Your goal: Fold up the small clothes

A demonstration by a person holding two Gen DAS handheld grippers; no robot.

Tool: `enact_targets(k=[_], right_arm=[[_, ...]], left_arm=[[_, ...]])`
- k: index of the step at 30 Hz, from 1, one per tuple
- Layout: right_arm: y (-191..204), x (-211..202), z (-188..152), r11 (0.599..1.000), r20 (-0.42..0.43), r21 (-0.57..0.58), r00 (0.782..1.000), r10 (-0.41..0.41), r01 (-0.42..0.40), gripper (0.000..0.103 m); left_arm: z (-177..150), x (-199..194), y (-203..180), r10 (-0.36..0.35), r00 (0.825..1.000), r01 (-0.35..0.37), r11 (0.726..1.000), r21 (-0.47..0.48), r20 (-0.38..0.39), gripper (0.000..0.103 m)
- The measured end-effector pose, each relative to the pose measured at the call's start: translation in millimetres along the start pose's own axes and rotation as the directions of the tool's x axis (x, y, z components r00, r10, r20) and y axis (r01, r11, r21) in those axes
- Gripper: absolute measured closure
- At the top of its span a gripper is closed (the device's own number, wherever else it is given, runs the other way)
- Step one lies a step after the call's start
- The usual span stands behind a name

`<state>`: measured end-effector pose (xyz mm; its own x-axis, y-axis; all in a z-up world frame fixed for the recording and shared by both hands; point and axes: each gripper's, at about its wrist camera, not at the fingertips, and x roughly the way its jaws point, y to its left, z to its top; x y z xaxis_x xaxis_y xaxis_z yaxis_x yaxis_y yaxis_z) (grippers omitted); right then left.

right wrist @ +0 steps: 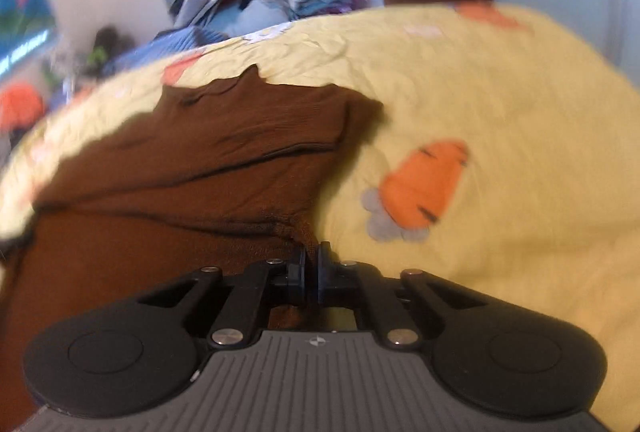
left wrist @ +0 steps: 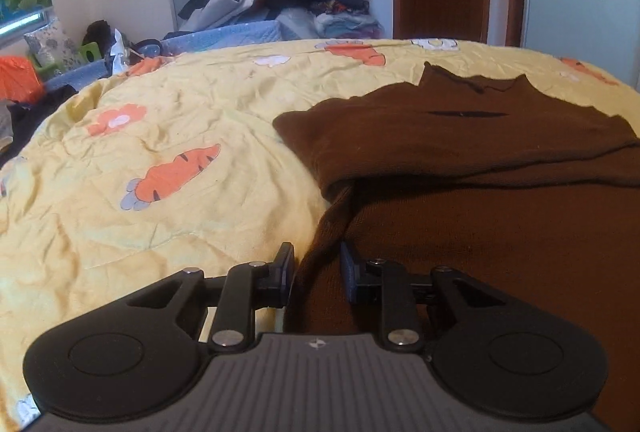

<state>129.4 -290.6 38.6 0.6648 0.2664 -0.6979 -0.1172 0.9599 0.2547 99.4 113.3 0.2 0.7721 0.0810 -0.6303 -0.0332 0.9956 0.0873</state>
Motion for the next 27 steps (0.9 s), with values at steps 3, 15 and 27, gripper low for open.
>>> enact_targets(k=[3, 15, 27], right_arm=[[7.6, -18.8, -5.9, 0.999, -0.028, 0.021, 0.999, 0.032, -0.032, 0.053], [-18.1, -97.0, -96.2, 0.872, -0.11, 0.384, 0.923, 0.368, -0.303, 0.026], [-24.1, -103.9, -131.2, 0.703, -0.101, 0.573, 0.815, 0.57, -0.42, 0.024]], left_arm=[[-6.5, -23.1, 7.1, -0.074, 0.997, 0.073, 0.997, -0.037, -0.022, 0.074], [-82.8, -83.3, 80.5, -0.55, 0.834, 0.449, 0.72, -0.529, -0.041, 0.032], [-95.6, -74.5, 102.9, -0.702, 0.71, 0.497, 0.561, -0.662, -0.061, 0.033]])
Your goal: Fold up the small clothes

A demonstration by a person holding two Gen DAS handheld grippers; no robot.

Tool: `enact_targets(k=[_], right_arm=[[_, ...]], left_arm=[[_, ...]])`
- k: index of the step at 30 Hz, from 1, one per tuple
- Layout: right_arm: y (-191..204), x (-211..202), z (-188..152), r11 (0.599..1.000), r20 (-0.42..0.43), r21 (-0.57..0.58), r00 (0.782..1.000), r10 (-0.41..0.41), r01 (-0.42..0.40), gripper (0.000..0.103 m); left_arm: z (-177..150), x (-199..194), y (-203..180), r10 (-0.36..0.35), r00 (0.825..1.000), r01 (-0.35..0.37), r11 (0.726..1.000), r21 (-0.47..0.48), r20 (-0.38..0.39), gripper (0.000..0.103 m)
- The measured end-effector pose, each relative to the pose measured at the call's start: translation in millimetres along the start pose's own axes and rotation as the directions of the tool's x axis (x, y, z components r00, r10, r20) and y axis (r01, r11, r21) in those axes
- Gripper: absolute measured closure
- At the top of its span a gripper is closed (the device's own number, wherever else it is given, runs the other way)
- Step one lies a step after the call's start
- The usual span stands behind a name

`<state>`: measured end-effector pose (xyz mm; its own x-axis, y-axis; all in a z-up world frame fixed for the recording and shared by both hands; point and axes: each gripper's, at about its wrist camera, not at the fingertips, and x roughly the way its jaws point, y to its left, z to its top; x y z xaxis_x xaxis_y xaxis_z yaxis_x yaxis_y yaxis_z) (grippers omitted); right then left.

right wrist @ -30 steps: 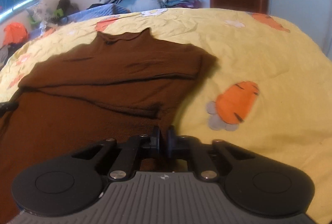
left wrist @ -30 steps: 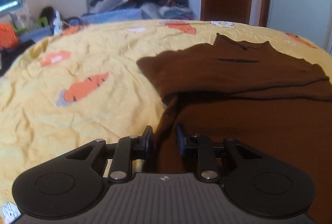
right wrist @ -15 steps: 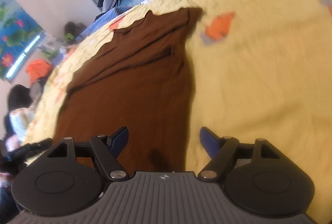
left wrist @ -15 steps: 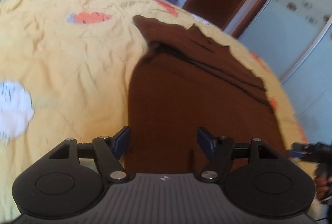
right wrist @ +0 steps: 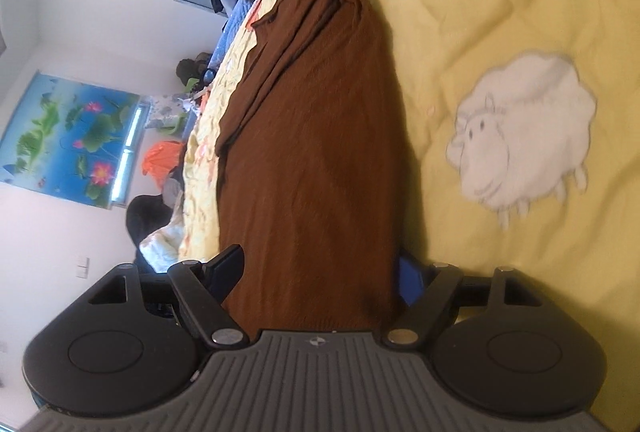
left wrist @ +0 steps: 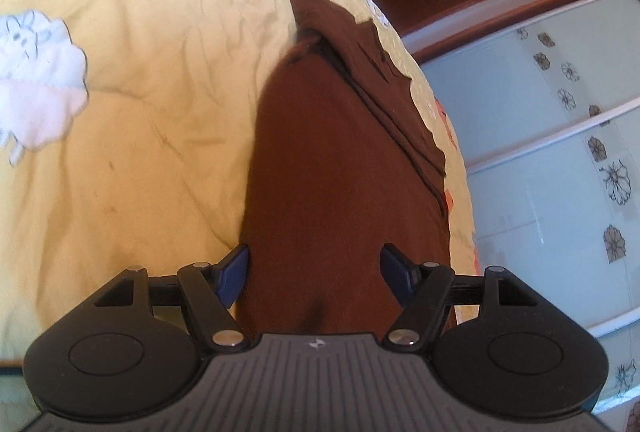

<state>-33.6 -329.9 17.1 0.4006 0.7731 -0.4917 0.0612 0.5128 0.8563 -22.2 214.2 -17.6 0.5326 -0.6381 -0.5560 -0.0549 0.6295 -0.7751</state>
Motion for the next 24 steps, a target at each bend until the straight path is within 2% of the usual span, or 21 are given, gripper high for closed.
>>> enact_targets(k=[4, 5, 6, 7, 8, 9, 11, 15, 16, 17, 19, 20, 21, 22, 23, 24], right_arm=[[6.2, 7.0, -7.2, 1.0, -0.03, -0.025, 1.0, 0.005, -0.006, 0.025], [7.9, 7.5, -9.3, 0.999, -0.027, -0.04, 1.0, -0.012, 0.011, 0.032], [9.5, 8.3, -11.1, 0.998, -0.026, -0.05, 0.999, -0.029, 0.028, 0.046], [9.9, 10.9, -12.6, 0.997, -0.038, -0.054, 0.998, -0.051, 0.048, 0.055], [8.9, 12.2, -13.4, 0.996, -0.044, -0.058, 0.997, -0.071, 0.068, 0.074], [8.0, 13.9, -14.1, 0.994, -0.042, -0.064, 0.995, -0.094, 0.091, 0.089], [6.4, 10.4, -16.4, 0.992, -0.021, -0.08, 0.995, -0.102, 0.1, 0.091], [11.3, -17.4, -19.7, 0.983, 0.072, -0.131, 0.99, -0.123, 0.132, 0.093], [4.6, -20.5, -19.8, 0.979, 0.072, -0.125, 0.986, -0.154, 0.162, 0.093], [-3.2, -19.8, -20.4, 0.975, 0.052, -0.114, 0.981, -0.186, 0.191, 0.099], [-11.3, -22.6, -22.7, 0.986, 0.045, -0.062, 0.987, -0.155, 0.158, 0.093], [-10.6, -25.2, -24.6, 0.988, 0.044, -0.058, 0.989, -0.143, 0.146, 0.079], [-8.6, -27.5, -27.9, 0.989, 0.045, -0.065, 0.991, -0.127, 0.13, 0.057], [-6.5, -30.6, -31.7, 0.993, 0.044, -0.073, 0.995, -0.094, 0.097, 0.045], [-2.8, -29.4, -36.0, 0.994, 0.038, -0.08, 0.997, -0.066, 0.068, 0.027], [-0.7, -29.2, -39.9, 0.994, 0.027, -0.09, 0.998, -0.052, 0.055, 0.022]], left_arm=[[-17.2, -0.4, -8.6, 0.015, 1.0, -0.015, 0.999, 0.046, -0.007, 0.035], [-20.4, -0.9, -12.1, 0.045, 0.999, -0.045, 0.997, 0.064, 0.0, 0.045], [-22.8, -0.7, -15.7, 0.081, 0.997, -0.081, 0.993, 0.084, 0.004, 0.056], [-24.1, -0.6, -18.2, 0.105, 0.995, -0.104, 0.99, 0.1, 0.005, 0.059], [-25.0, -1.0, -19.2, 0.124, 0.992, -0.124, 0.987, 0.104, 0.001, 0.069], [-25.4, 0.4, -19.9, 0.154, 0.988, -0.152, 0.982, 0.11, -0.01, 0.096], [-27.0, -0.8, -21.2, 0.215, 0.977, -0.213, 0.968, 0.132, 0.004, 0.1], [-31.5, -17.8, -19.6, 0.229, 0.972, -0.234, 0.961, 0.147, 0.049, 0.1], [-33.6, -17.0, -16.8, 0.238, 0.97, -0.242, 0.958, 0.152, 0.042, 0.1], [-36.4, -15.1, -14.1, 0.235, 0.971, -0.238, 0.959, 0.154, 0.034, 0.1], [-39.4, -15.1, -12.1, 0.203, 0.979, -0.203, 0.97, 0.135, 0.014, 0.1], [-40.5, -13.9, -11.6, 0.183, 0.983, -0.18, 0.977, 0.118, -0.022, 0.097], [-43.1, -11.8, -10.8, 0.147, 0.987, -0.14, 0.985, 0.099, -0.068, 0.089], [-46.9, -10.2, -9.5, 0.098, 0.99, -0.09, 0.993, 0.078, -0.103, 0.082], [-53.2, -10.6, -8.6, 0.046, 0.992, -0.039, 0.997, 0.06, -0.119, 0.065], [-58.8, -10.9, -9.6, 0.004, 0.992, 0.003, 0.999, 0.054, -0.123, 0.048]])
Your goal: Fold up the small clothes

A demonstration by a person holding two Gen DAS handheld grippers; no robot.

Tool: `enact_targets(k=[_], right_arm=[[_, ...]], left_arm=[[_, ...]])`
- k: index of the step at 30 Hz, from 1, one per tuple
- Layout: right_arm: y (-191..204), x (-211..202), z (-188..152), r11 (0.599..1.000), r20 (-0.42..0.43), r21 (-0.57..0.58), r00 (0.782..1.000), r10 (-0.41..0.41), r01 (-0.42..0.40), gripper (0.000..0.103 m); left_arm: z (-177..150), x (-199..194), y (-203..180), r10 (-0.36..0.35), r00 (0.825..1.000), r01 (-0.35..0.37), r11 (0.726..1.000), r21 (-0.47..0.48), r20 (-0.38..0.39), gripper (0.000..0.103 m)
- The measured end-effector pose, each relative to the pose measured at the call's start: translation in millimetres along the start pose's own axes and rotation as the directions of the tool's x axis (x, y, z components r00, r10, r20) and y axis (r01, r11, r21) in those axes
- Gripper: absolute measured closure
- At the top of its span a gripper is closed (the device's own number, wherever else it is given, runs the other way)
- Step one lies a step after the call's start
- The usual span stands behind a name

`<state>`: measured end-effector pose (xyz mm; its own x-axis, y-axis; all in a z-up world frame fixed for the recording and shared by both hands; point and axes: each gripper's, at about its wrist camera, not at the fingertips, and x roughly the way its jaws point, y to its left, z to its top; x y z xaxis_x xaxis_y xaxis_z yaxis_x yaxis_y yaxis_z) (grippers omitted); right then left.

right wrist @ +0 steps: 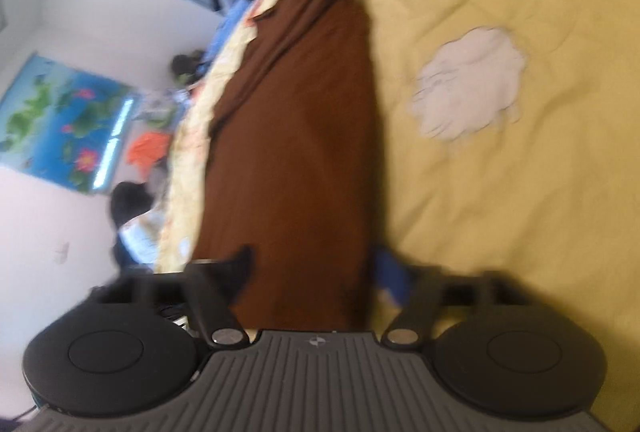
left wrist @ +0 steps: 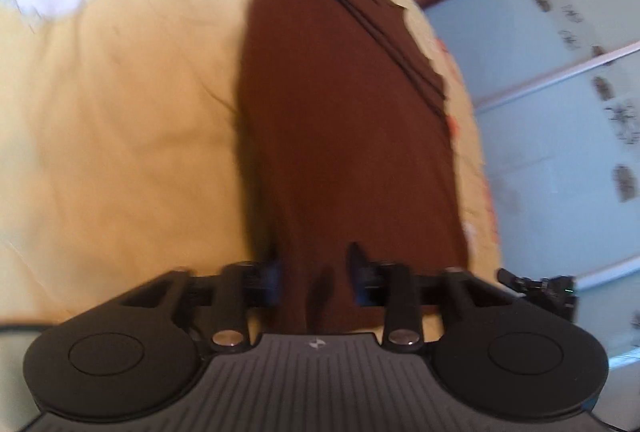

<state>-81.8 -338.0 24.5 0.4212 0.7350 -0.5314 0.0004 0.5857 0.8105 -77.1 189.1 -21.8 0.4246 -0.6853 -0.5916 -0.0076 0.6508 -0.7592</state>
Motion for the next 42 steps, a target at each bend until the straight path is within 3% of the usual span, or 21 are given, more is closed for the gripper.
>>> enact_targets(k=[2, 5, 6, 7, 8, 16, 19, 22, 24, 25, 26, 28, 29, 30, 32, 34, 36, 37, 38, 40, 42], right_arm=[[2.9, 4.1, -6.8, 1.0, -0.025, -0.005, 1.0, 0.018, -0.018, 0.022], [6.8, 15.0, -11.8, 0.999, -0.048, -0.001, 0.998, 0.037, -0.037, 0.031], [7.7, 19.2, -11.5, 1.0, -0.062, -0.003, 0.998, 0.031, -0.031, 0.05], [7.2, 24.4, -10.5, 1.0, -0.086, 0.0, 0.996, 0.017, -0.017, 0.066], [4.2, 29.1, -10.7, 1.0, -0.119, -0.007, 0.993, -0.021, 0.021, 0.092], [-4.9, -12.5, -19.5, 0.988, -0.08, -0.099, 0.989, -0.122, 0.114, 0.096], [-7.9, -7.6, -19.0, 0.993, -0.081, -0.086, 0.992, -0.092, 0.085, 0.095], [5.1, -4.8, -12.9, 0.985, -0.072, -0.116, 0.988, -0.135, 0.127, 0.079], [22.1, -12.4, -0.4, 0.969, 0.027, -0.159, 0.982, -0.186, 0.188, 0.055], [31.1, -15.5, 8.8, 0.959, 0.088, -0.188, 0.976, -0.199, 0.212, 0.049], [41.9, -14.1, 19.0, 0.943, 0.148, -0.222, 0.965, -0.218, 0.247, 0.041], [64.1, 4.8, 40.7, 0.904, 0.227, -0.294, 0.942, -0.249, 0.31, 0.039], [75.4, 21.7, 51.9, 0.882, 0.246, -0.337, 0.935, -0.254, 0.329, 0.039], [85.5, 40.4, 62.0, 0.861, 0.268, -0.374, 0.929, -0.256, 0.345, 0.039], [100.5, 82.5, 79.7, 0.824, 0.284, -0.434, 0.923, -0.26, 0.365, 0.037], [106.8, 124.3, 91.4, 0.768, 0.3, -0.485, 0.904, -0.303, 0.418, 0.029], [96.5, 156.2, 97.5, 0.708, 0.288, -0.492, 0.862, -0.417, 0.507, 0.028], [94.5, 160.3, 92.2, 0.665, 0.33, -0.531, 0.851, -0.408, 0.525, 0.026], [87.2, 158.2, 87.7, 0.634, 0.348, -0.551, 0.84, -0.417, 0.543, 0.021], [74.5, 143.3, 77.5, 0.58, 0.394, -0.583, 0.823, -0.409, 0.568, 0.019], [65.6, 130.8, 73.1, 0.569, 0.4, -0.599, 0.826, -0.397, 0.563, 0.014]], left_arm=[[-8.7, 1.1, -5.3, -0.025, 1.0, 0.025, 1.0, 0.018, 0.007, 0.038], [-11.9, 2.1, -12.5, 0.008, 1.0, -0.009, 0.999, 0.048, 0.027, 0.046], [-11.0, 4.0, -13.5, 0.044, 0.999, -0.045, 0.998, 0.052, 0.019, 0.077], [-10.1, 7.3, -13.0, 0.104, 0.995, -0.103, 0.993, 0.05, -0.001, 0.095], [-9.5, 6.7, -11.3, 0.103, 0.995, -0.103, 0.994, 0.038, -0.002, 0.098], [-23.8, -22.9, -9.9, 0.222, 0.974, -0.226, 0.967, 0.121, 0.047, 0.099], [-20.4, -25.8, -5.1, 0.185, 0.982, -0.189, 0.977, 0.099, 0.046, 0.098], [-15.7, -45.9, -16.9, 0.184, 0.979, -0.197, 0.964, 0.179, 0.087, 0.097], [-4.3, -59.6, -36.4, 0.243, 0.957, -0.278, 0.926, 0.255, 0.16, 0.092], [3.6, -62.2, -47.6, 0.272, 0.939, -0.327, 0.899, 0.292, 0.211, 0.089], [11.4, -61.3, -59.8, 0.3, 0.912, -0.385, 0.863, 0.327, 0.28, 0.077], [25.5, -45.4, -85.8, 0.317, 0.852, -0.479, 0.794, 0.374, 0.417, 0.042], [32.5, -30.1, -97.4, 0.294, 0.835, -0.494, 0.771, 0.402, 0.464, 0.022], [38.5, -11.2, -106.3, 0.274, 0.819, -0.512, 0.746, 0.425, 0.505, 0.022], [55.0, 37.5, -115.2, 0.327, 0.793, -0.569, 0.698, 0.434, 0.514, 0.022], [71.6, 83.9, -112.0, 0.397, 0.8, -0.585, 0.684, 0.437, 0.45, 0.023], [77.7, 111.6, -98.1, 0.464, 0.79, -0.609, 0.669, 0.426, 0.401, 0.022], [69.9, 114.2, -92.6, 0.452, 0.764, -0.639, 0.628, 0.445, 0.461, 0.021], [63.8, 111.0, -85.3, 0.425, 0.765, -0.636, 0.615, 0.466, 0.483, 0.021], [63.9, 94.8, -72.4, 0.412, 0.777, -0.621, 0.628, 0.469, 0.477, 0.021], [67.4, 85.2, -67.9, 0.413, 0.785, -0.614, 0.616, 0.493, 0.462, 0.021]])
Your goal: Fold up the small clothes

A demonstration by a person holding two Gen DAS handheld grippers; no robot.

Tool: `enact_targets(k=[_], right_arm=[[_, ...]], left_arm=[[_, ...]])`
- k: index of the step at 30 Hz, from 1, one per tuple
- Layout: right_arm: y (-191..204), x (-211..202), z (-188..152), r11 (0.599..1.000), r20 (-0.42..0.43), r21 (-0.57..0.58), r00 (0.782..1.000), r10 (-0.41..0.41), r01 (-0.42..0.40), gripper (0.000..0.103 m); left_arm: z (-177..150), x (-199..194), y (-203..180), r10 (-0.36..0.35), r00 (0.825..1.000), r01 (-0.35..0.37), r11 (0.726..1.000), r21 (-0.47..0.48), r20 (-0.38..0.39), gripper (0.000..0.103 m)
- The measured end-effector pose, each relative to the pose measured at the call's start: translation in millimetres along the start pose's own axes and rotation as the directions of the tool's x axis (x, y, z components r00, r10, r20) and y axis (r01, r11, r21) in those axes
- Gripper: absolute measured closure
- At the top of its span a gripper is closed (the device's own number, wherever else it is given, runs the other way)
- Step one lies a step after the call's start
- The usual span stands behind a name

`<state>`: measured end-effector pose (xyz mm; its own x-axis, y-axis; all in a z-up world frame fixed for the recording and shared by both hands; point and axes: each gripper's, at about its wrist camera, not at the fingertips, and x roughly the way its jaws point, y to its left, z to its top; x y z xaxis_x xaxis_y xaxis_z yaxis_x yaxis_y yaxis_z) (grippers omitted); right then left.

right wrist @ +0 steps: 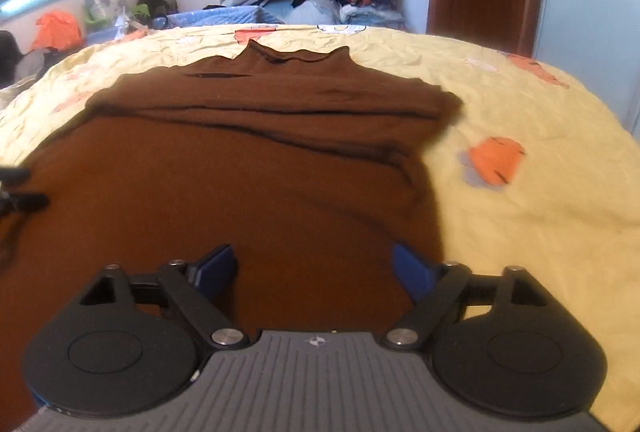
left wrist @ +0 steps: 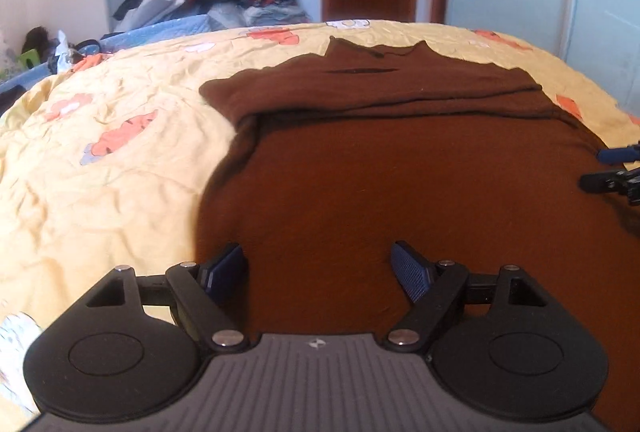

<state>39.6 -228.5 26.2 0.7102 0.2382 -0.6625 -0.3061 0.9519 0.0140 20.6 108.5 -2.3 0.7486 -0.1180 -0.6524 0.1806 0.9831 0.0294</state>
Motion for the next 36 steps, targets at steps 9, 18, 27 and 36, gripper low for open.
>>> enact_targets(k=[9, 18, 27, 36], right_arm=[[-81.3, 38.7, 87.6, 0.945, 0.028, 0.324, 0.999, 0.034, -0.041, 0.012], [-125.2, 129.9, 126.8, 0.891, -0.066, 0.455, 0.997, 0.034, 0.0, 0.085], [-115.8, 108.7, 122.0, 0.959, -0.022, 0.276, 0.998, -0.067, 0.071, 0.052], [-30.0, 108.4, 141.6, 0.997, 0.033, 0.079, 0.999, -0.018, 0.015, 0.022]], left_arm=[[97.9, 45.4, 63.3, 0.025, 0.997, 0.003, 0.942, -0.336, 0.077, 0.022], [136.9, 141.5, 74.5, 0.054, 0.997, -0.07, 0.938, -0.34, -0.055, 0.075], [130.2, 119.2, 53.4, 0.222, 0.975, -0.22, 0.968, -0.117, 0.004, 0.084], [149.3, 123.7, -14.6, 0.117, 0.989, -0.112, 0.992, -0.052, 0.094, 0.006]])
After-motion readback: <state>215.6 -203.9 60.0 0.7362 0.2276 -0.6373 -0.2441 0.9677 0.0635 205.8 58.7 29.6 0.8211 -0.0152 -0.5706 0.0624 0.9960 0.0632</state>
